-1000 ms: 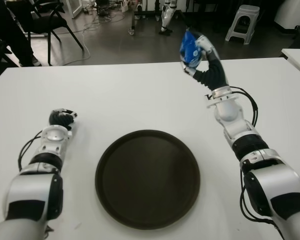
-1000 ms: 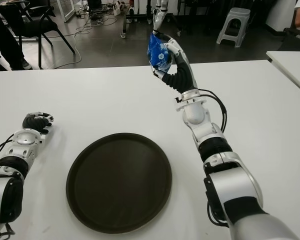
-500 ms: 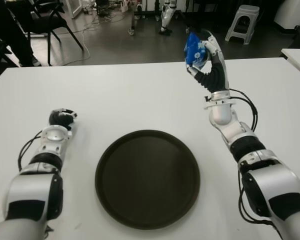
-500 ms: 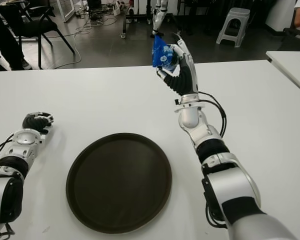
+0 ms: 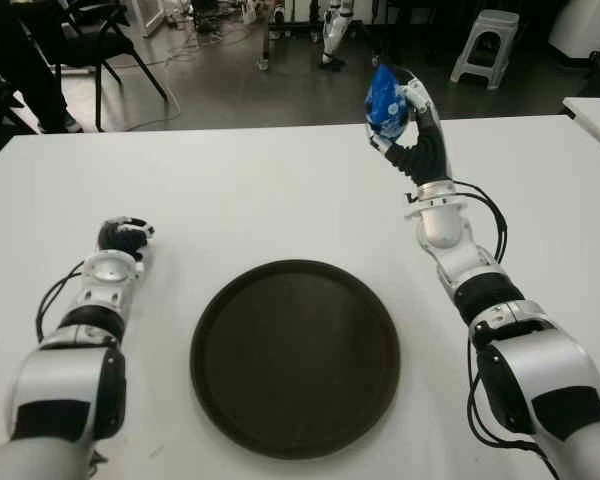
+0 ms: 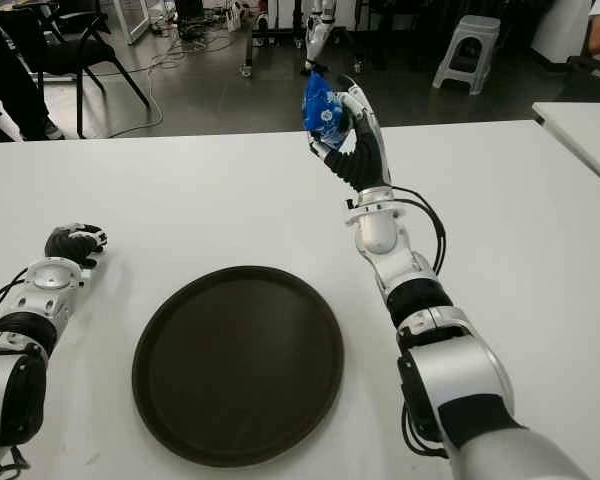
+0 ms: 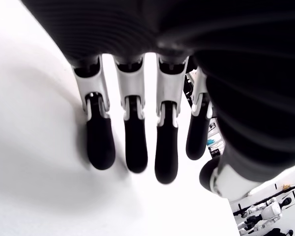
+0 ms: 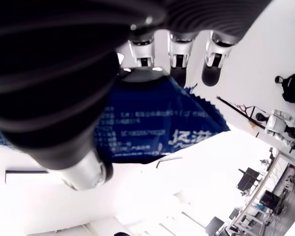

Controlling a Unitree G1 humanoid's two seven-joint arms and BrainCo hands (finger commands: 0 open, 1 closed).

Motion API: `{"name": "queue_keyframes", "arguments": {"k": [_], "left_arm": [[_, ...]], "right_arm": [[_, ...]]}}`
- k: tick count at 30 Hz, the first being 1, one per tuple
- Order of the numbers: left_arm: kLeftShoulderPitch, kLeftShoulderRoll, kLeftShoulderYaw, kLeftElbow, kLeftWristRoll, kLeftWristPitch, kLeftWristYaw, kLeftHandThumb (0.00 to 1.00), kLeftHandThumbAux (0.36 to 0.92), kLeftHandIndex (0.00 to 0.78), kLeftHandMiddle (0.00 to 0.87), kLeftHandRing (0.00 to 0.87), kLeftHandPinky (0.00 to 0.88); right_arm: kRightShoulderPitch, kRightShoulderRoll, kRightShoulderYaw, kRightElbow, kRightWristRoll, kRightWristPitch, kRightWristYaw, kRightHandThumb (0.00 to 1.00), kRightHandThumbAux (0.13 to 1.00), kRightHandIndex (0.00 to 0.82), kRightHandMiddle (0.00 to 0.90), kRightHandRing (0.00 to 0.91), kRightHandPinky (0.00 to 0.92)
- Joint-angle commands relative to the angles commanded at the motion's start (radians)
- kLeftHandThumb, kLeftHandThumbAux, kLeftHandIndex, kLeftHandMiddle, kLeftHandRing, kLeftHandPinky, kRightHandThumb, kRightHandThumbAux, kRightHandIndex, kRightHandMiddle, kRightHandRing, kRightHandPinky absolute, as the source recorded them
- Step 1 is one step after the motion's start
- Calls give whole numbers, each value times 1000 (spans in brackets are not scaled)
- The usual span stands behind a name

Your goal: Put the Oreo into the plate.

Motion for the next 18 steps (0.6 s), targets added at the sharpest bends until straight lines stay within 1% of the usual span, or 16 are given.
{"name": "queue_keyframes", "arguments": {"k": [6,12,16,18], "left_arm": [[0,-1,3,0,-3,-2,1,823,686,408,439,284,279],[0,-1,0,0,1,-2,2,825,684,423,431,263,266],[0,0,-1,1,2,0,1,825,684,427,428,271,284],[-1,1,-2,2,3,3,0,825,684,429,427,281,298]], "right_arm": [[-11,-13,31,32,-74,-35,-101,702,721,417,121,79,55],[-20,-22,60,55,-135,-48,-191,707,718,419,114,98,91],[-24,-24,72,68,-154,-59,-222,708,717,420,116,121,148],[-24,-24,77,74,-158,-75,-223,710,716,420,113,138,194]]}}
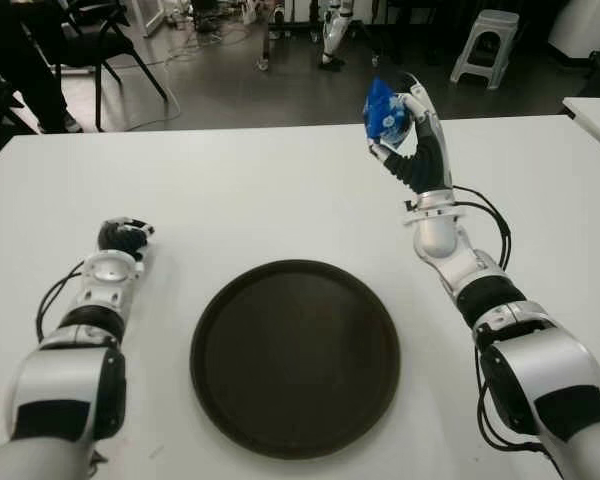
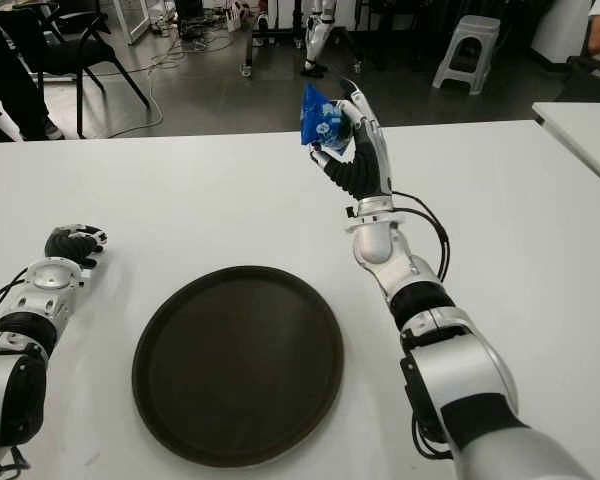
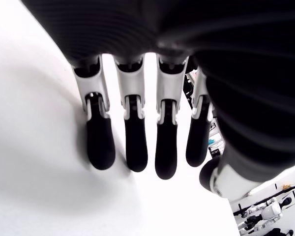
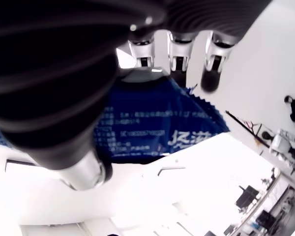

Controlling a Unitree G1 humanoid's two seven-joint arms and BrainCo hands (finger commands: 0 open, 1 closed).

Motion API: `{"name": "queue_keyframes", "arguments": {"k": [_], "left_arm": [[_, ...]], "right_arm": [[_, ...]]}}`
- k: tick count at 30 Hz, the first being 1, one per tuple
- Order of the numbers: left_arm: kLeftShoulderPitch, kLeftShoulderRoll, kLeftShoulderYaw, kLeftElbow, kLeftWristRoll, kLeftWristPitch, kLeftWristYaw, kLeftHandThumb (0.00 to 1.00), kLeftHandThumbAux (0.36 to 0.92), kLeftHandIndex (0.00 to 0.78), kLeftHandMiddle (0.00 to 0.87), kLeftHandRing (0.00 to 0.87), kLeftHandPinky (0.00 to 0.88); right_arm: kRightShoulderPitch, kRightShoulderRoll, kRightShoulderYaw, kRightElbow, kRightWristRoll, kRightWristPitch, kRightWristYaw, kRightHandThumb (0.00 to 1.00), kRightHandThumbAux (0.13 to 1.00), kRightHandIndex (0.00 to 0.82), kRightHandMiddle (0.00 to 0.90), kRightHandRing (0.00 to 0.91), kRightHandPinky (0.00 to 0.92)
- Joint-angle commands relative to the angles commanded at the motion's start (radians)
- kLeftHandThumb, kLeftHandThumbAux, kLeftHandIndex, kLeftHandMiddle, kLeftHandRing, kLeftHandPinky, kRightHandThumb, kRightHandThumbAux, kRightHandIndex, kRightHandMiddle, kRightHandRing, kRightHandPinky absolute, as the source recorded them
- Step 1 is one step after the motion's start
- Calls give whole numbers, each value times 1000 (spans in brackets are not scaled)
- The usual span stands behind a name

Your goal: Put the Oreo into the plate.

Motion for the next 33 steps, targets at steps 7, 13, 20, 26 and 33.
{"name": "queue_keyframes", "arguments": {"k": [7,13,20,26,33], "left_arm": [[-2,0,0,0,-1,3,-2,827,684,442,417,263,259],[-3,-1,-3,-1,3,4,5,826,684,431,427,289,276],[-1,-3,-3,-2,2,0,14,827,683,430,428,281,256],[-1,-3,1,-2,-4,1,6,828,682,435,428,299,273],[2,-1,0,-2,-2,-6,5,829,680,438,436,339,311]], "right_arm": [[-1,-10,12,19,22,-70,94,712,716,421,106,148,193],[8,-9,-25,24,179,-89,463,707,716,421,95,88,95],[9,-27,-31,5,277,-44,753,705,715,421,87,58,59],[25,-18,-9,-11,312,-72,948,703,716,420,113,79,58],[20,-33,-4,-22,339,-74,1132,702,717,420,125,87,43]]}}
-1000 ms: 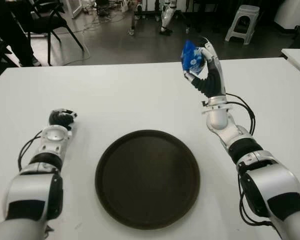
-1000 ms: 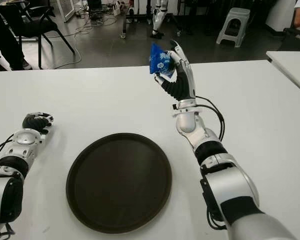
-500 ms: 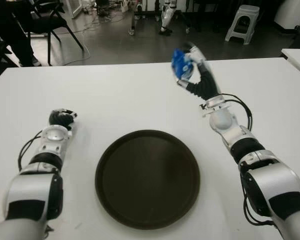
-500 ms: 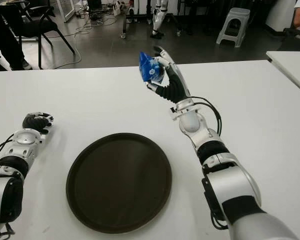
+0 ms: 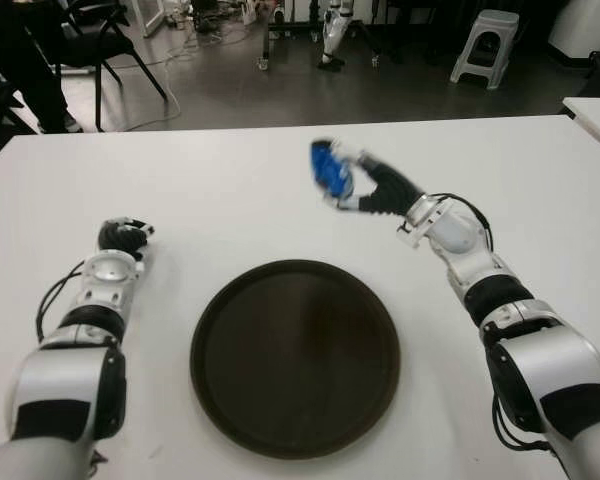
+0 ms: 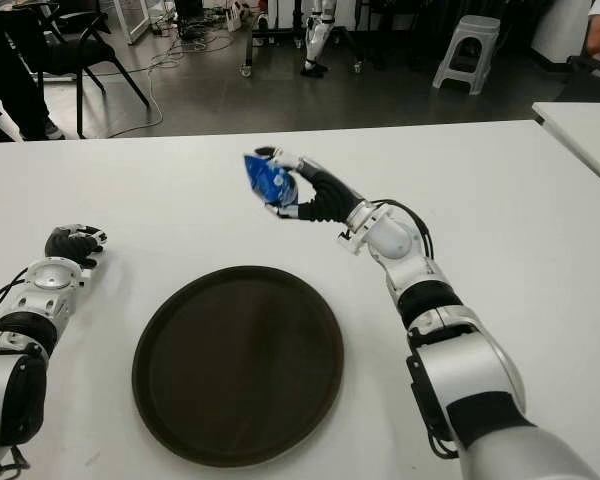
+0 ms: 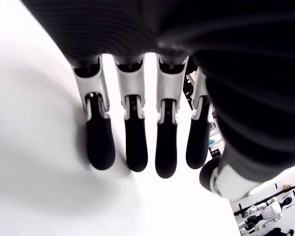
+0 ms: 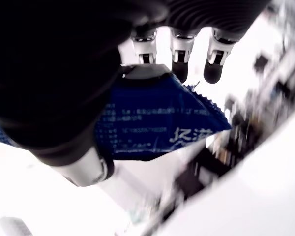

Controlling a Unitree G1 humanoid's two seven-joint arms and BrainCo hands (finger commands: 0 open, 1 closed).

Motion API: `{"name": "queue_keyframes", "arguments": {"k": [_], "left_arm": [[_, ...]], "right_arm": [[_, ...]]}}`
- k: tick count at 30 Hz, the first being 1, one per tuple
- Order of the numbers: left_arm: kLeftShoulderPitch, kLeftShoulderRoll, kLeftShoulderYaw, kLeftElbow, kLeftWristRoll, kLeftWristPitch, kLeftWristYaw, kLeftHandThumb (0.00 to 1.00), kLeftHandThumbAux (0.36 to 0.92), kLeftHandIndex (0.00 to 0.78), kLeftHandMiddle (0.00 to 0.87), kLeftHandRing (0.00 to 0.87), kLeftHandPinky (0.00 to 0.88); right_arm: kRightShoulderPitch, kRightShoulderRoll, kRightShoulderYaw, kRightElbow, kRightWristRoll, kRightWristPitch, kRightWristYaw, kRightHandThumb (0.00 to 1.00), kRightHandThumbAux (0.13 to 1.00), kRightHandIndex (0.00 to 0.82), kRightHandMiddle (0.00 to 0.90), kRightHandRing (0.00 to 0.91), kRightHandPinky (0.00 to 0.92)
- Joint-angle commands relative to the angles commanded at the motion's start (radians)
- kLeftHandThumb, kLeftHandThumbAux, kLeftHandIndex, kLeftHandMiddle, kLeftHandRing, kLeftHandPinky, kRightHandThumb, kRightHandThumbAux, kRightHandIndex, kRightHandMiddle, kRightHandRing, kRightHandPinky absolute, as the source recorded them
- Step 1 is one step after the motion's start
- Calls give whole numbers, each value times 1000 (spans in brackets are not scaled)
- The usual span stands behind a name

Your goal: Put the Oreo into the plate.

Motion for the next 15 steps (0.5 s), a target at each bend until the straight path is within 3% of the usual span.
{"name": "queue_keyframes", "arguments": {"k": [3,8,15], "left_arm": [[0,0,-1,0,1,-2,0,829,680,433,442,361,322],[1,1,-1,0,1,-2,-1,830,681,462,417,301,263],[1,2,1,0,-2,-3,-5,830,682,468,409,285,281]], "right_arm": [[1,3,-5,-2,4,-1,32,701,717,420,128,87,30],[3,11,-13,-3,18,3,80,700,718,421,131,94,30],[2,13,-16,-5,33,18,131,696,721,420,139,107,58]]}}
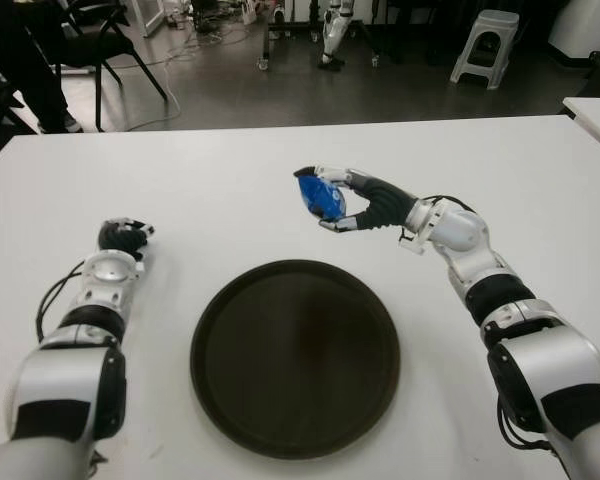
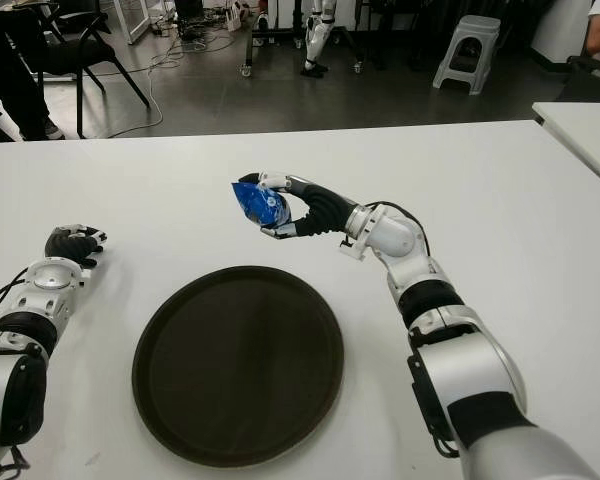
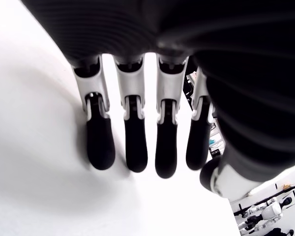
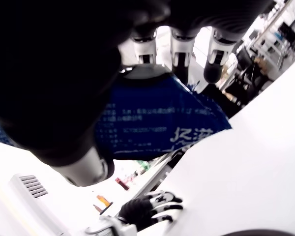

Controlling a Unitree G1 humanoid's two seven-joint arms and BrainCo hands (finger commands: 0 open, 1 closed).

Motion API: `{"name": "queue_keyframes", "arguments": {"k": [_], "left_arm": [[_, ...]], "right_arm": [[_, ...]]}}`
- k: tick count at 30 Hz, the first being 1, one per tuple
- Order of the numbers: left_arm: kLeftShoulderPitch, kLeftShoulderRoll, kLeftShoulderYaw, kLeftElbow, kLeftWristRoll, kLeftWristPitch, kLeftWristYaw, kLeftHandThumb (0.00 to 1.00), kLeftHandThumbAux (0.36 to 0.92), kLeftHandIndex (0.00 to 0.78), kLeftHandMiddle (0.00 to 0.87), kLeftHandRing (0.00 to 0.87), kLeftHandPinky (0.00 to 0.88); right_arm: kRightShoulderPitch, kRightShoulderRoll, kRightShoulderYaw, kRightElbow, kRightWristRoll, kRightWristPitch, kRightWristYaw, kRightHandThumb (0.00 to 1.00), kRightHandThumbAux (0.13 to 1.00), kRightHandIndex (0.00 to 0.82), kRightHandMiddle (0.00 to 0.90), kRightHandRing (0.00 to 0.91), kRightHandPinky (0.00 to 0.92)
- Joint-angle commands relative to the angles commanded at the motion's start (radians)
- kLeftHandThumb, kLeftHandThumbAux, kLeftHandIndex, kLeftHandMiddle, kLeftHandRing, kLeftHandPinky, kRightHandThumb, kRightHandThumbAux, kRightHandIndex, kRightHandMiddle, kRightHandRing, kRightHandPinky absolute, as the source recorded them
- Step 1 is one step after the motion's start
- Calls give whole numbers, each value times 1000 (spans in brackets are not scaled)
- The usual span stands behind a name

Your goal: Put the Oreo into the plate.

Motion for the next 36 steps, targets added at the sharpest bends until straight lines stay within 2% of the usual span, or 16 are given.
{"name": "queue_keyframes", "arguments": {"k": [9,13,17,21,27,36], "left_arm": [[2,-1,2,-2,-1,-6,-3,829,680,435,441,356,324],[-2,0,-3,-2,4,2,0,824,684,405,454,359,322],[-4,0,-10,-2,11,10,1,822,686,409,442,304,263],[-3,1,-13,-2,11,9,1,826,684,433,431,315,291],[2,3,-1,1,-1,0,-4,826,683,402,465,384,348],[1,-1,-4,1,6,1,14,828,680,424,446,370,368]], "right_arm": [[12,3,16,-10,-31,-21,-12,697,722,419,121,99,73],[32,20,42,-16,-61,-18,-37,699,721,419,117,83,57],[45,33,64,-32,-78,-20,-48,698,721,418,113,77,52],[53,35,79,-47,-85,-28,-47,699,721,418,109,74,51],[69,37,99,-69,-105,-50,-56,703,719,419,120,76,36],[87,35,138,-97,-168,-76,-121,706,717,420,135,81,25]]}}
